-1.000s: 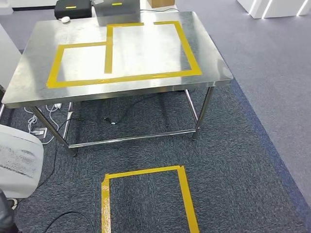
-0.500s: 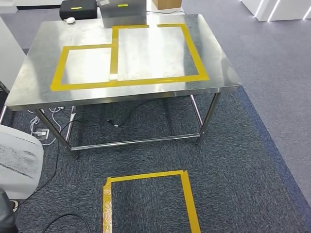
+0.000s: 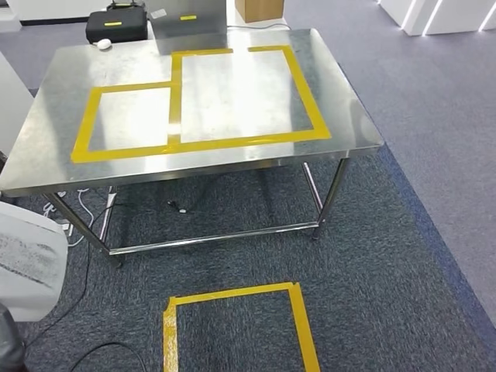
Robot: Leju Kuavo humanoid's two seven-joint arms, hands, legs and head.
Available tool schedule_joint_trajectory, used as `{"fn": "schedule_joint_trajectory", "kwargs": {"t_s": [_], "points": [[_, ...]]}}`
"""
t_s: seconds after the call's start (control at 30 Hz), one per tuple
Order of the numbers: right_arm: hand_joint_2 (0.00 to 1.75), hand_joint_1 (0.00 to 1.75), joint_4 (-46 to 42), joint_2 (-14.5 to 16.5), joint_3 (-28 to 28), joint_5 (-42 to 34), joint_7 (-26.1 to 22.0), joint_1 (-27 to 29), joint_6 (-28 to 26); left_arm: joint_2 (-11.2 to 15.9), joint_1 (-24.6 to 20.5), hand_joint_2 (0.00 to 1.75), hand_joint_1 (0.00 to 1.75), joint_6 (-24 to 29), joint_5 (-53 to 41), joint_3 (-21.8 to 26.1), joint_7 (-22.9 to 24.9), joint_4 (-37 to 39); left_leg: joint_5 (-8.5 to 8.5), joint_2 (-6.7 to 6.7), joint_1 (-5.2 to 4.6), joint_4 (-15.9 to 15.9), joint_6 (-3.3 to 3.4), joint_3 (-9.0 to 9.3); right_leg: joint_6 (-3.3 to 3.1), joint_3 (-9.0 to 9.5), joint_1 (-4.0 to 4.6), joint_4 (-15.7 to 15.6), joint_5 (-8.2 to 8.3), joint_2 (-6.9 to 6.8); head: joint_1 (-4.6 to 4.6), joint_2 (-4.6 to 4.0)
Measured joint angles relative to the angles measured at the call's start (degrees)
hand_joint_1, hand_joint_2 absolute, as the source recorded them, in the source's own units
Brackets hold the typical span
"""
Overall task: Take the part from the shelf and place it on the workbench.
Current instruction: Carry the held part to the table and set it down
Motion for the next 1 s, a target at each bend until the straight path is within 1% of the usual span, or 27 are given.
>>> {"fn": "schedule_joint_trajectory", "kwargs": {"t_s": [0.03,0.1,0.13,0.17,0.2,0.23,0.27,0.3,0.33,0.37,0.4,0.43,0.47,0.5,0.53,0.6,0.63,0.67,0.7,0.77,0.8,0.83,0.87,0.9,0.93,0.97,1.0], "points": [[0.0,0.0,0.04,0.0,0.09,0.01,0.0,-0.05,0.01,-0.01,0.03,1.75,1.75,0.0,0.01,0.0,0.03,-0.01,-0.31,-0.08,-0.1,-0.63,0.44,0.22,0.37,0.38,0.05,-0.09,0.06,-0.03,-0.02,0.0],[0.0,0.0,0.08,0.0,0.22,0.01,-0.01,-0.09,0.03,-0.01,0.12,1.75,1.75,0.01,-0.01,0.01,0.02,-0.01,-0.42,-0.21,0.09,-1.17,1.27,1.03,1.02,1.05,0.04,0.1,0.1,-0.09,0.16,0.01],[0.0,0.0,0.09,0.0,0.26,0.02,-0.01,-0.18,0.03,-0.02,0.12,1.75,1.75,0.01,-0.01,0.01,0.01,-0.01,-0.53,-0.22,0.22,-1.34,1.58,1.61,1.24,0.39,0.03,1.36,-0.23,-0.1,0.29,0.01],[0.0,0.0,0.11,-0.01,0.28,0.02,-0.02,-0.29,0.02,-0.02,0.11,1.75,1.75,0.0,-0.03,0.01,0.0,-0.01,-0.71,-0.21,0.35,-1.47,1.8,2.16,1.41,-1.15,0.01,3.94,-1.03,-0.1,0.45,0.01],[0.0,0.0,0.14,-0.01,0.31,0.03,-0.02,-0.36,0.02,-0.01,0.1,1.75,1.75,-0.01,-0.03,0.01,-0.01,-0.01,-1.01,-0.17,0.35,-1.51,1.93,2.47,1.56,-3.55,-0.01,7.63,-2.23,-0.1,0.61,0.01],[0.0,0.0,0.16,-0.01,0.33,0.02,-0.02,-0.34,0.02,-0.01,0.09,1.75,1.75,-0.02,-0.03,0.01,-0.02,-0.01,-1.38,-0.16,0.32,-1.52,2.04,2.71,1.66,-6.42,-0.01,11.67,-3.67,-0.11,0.73,0.01],[0.0,0.0,0.19,-0.01,0.34,0.01,-0.02,-0.27,0.03,0.0,0.12,1.75,1.75,-0.02,-0.03,0.02,-0.02,-0.01,-1.77,-0.18,0.26,-1.52,2.09,3.03,1.7,-9.01,0.01,14.73,-4.84,-0.1,0.79,0.01],[0.0,0.0,0.21,-0.01,0.35,0.01,-0.02,-0.18,0.03,0.0,0.15,1.75,1.75,-0.02,-0.03,0.02,-0.02,-0.01,-2.2,-0.21,0.18,-1.52,2.11,3.51,1.63,-10.73,0.06,15.97,-5.13,-0.1,0.79,0.01],[0.0,0.0,0.21,-0.01,0.35,0.0,-0.03,-0.14,0.03,-0.01,0.17,1.75,1.75,-0.02,-0.03,0.02,-0.02,-0.01,-2.7,-0.24,0.11,-1.52,2.12,4.17,1.43,-11.36,0.12,15.08,-4.11,-0.1,0.8,0.02],[0.0,0.0,0.21,-0.01,0.36,0.0,-0.03,-0.14,0.03,-0.01,0.19,1.75,1.75,-0.02,-0.03,0.02,-0.02,-0.01,-3.27,-0.26,0.03,-1.53,2.11,4.98,1.09,-10.97,0.19,12.22,-1.86,-0.09,0.8,0.02],[0.0,0.0,0.22,-0.01,0.39,-0.03,-0.03,-0.12,0.03,-0.01,0.18,1.75,1.75,-0.02,-0.03,0.02,-0.02,-0.01,-3.89,-0.26,-0.03,-1.58,2.07,5.75,0.7,-10.04,0.3,8.6,1.12,-0.07,0.79,0.02],[0.0,0.0,0.27,-0.03,0.46,-0.08,-0.01,-0.1,0.04,-0.01,0.17,1.75,1.75,-0.02,-0.03,0.02,-0.01,0.0,-4.47,-0.27,-0.07,-1.66,1.94,6.49,0.38,-9.34,0.46,5.8,2.99,-0.08,0.66,0.02],[0.0,0.0,0.32,-0.04,0.55,-0.16,-0.01,-0.11,0.04,-0.01,0.15,1.75,1.75,-0.01,-0.03,0.02,0.0,0.01,-4.98,-0.3,-0.07,-1.79,1.69,6.99,0.07,-8.71,0.62,3.85,3.9,-0.12,0.56,0.02],[0.0,0.0,0.38,-0.06,0.63,-0.32,0.0,-0.1,0.05,-0.01,0.14,1.75,1.75,0.01,-0.03,0.01,0.03,0.01,-5.37,-0.31,-0.06,-1.98,1.34,7.49,-0.24,-8.35,0.78,3.03,4.12,-0.14,0.47,0.01],[0.0,0.0,0.44,-0.08,0.7,-0.48,-0.01,-0.1,0.05,-0.01,0.16,1.75,1.75,0.05,-0.02,0.01,0.06,0.02,-5.37,-0.33,-0.06,-1.93,0.93,8.02,-0.59,-8.27,0.87,2.85,3.6,-0.16,0.43,0.01],[0.0,0.0,0.47,-0.08,0.79,-0.87,-0.01,-0.08,0.05,0.01,0.16,1.75,1.75,0.17,0.02,-0.01,0.12,0.02,-5.24,-0.28,-0.12,-1.08,0.32,8.79,-1.31,-6.72,0.65,1.83,4.33,-0.13,0.51,0.02],[0.0,0.0,0.49,-0.08,0.87,-1.03,-0.01,-0.09,0.03,0.03,0.11,1.75,1.75,0.22,0.03,-0.02,0.14,0.02,-5.28,-0.23,-0.12,0.42,0.1,8.48,-1.63,-5.92,0.46,1.49,4.44,-0.13,0.37,0.02],[0.0,0.0,0.49,-0.07,0.99,-1.21,0.01,-0.14,0.01,0.08,0.01,1.75,1.75,0.25,0.04,-0.02,0.18,0.02,-5.93,-0.18,-0.08,2.71,-0.14,7.36,-1.81,-5.02,0.29,1.24,4.37,-0.14,0.23,0.02],[0.0,0.0,0.5,-0.07,1.12,-1.38,0.05,-0.17,-0.01,0.13,-0.02,1.75,1.75,0.26,0.04,-0.03,0.21,0.02,-7.04,-0.14,0.02,5.77,-0.39,5.53,-1.95,-4.51,0.22,1.11,4.05,-0.15,0.09,0.02],[0.0,0.0,0.5,-0.08,1.42,-1.78,0.22,-0.14,-0.02,0.23,-0.03,1.75,1.75,0.3,0.05,-0.03,0.22,0.02,-10.1,-0.12,0.2,11.51,-0.85,1.06,-2.05,-3.85,0.19,1.08,3.25,-0.07,-0.02,0.02],[0.0,0.0,0.5,-0.08,1.57,-1.96,0.34,-0.1,-0.01,0.26,0.0,1.75,1.75,0.32,0.05,-0.03,0.22,0.03,-10.92,-0.12,0.26,12.73,-0.99,-0.55,-2.02,-3.42,0.19,1.08,2.8,-0.01,-0.02,0.02],[0.0,0.0,0.5,-0.09,1.74,-2.11,0.44,-0.1,-0.01,0.3,0.0,1.75,1.75,0.34,0.05,-0.03,0.22,0.03,-10.57,-0.12,0.29,12.37,-1.04,-1.42,-1.97,-2.86,0.18,1.09,2.32,0.06,-0.03,0.02],[0.0,0.0,0.5,-0.09,1.92,-2.23,0.5,-0.12,-0.01,0.37,-0.01,1.75,1.75,0.37,0.04,-0.03,0.23,0.04,-8.78,-0.12,0.3,10.32,-0.98,-1.53,-1.87,-2.15,0.18,1.09,1.79,0.12,-0.03,0.01],[0.0,0.0,0.5,-0.1,2.09,-2.35,0.52,-0.13,0.0,0.43,-0.02,1.75,1.75,0.38,0.03,-0.03,0.23,0.04,-5.79,-0.09,0.3,7.02,-0.83,-1.13,-1.7,-1.67,0.18,1.05,1.2,0.15,-0.03,0.01],[0.0,0.0,0.52,-0.1,2.28,-2.45,0.54,-0.17,0.01,0.48,-0.02,1.75,1.75,0.39,0.02,-0.03,0.23,0.06,-3.41,-0.03,0.2,4.28,-0.65,-0.79,-1.45,-0.98,0.21,1.06,0.66,0.15,-0.03,0.01],[0.0,0.0,0.55,-0.14,2.46,-2.54,0.55,-0.25,0.02,0.51,-0.03,1.75,1.75,0.39,0.01,-0.05,0.26,0.08,-1.73,0.05,0.08,1.94,-0.42,-0.47,-1.15,-0.65,0.27,1.05,0.15,0.16,-0.07,0.0],[0.0,0.0,0.57,-0.17,2.59,-2.61,0.57,-0.32,0.05,0.53,-0.03,1.75,1.75,0.39,0.01,-0.06,0.29,0.1,-0.84,0.11,-0.05,0.68,-0.16,-0.33,-0.8,-0.42,0.32,0.9,-0.27,0.13,-0.09,0.0]]}}
